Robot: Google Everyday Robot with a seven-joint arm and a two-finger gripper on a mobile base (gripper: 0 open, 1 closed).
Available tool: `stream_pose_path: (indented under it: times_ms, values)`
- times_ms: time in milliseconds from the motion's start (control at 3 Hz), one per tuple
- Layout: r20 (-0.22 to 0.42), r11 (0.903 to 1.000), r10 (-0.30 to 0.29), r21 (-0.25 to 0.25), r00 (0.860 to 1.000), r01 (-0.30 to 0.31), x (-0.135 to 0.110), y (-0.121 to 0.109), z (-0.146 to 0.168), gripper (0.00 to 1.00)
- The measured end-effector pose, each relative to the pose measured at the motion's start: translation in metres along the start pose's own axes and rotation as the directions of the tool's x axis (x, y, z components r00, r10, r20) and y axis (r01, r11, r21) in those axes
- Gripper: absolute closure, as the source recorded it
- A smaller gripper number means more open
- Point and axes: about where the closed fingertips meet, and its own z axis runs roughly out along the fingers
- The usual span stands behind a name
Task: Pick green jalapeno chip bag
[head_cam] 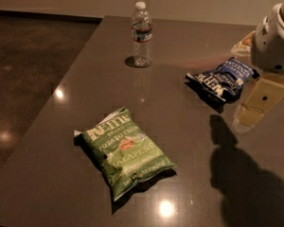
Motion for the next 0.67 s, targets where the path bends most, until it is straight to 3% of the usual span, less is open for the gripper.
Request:
stream_pose_path:
  times_ms: [667]
  values:
    - [0.132,0.9955,-0.011,-0.092,0.991,0.023,-0.058,0.059,0.038,0.0]
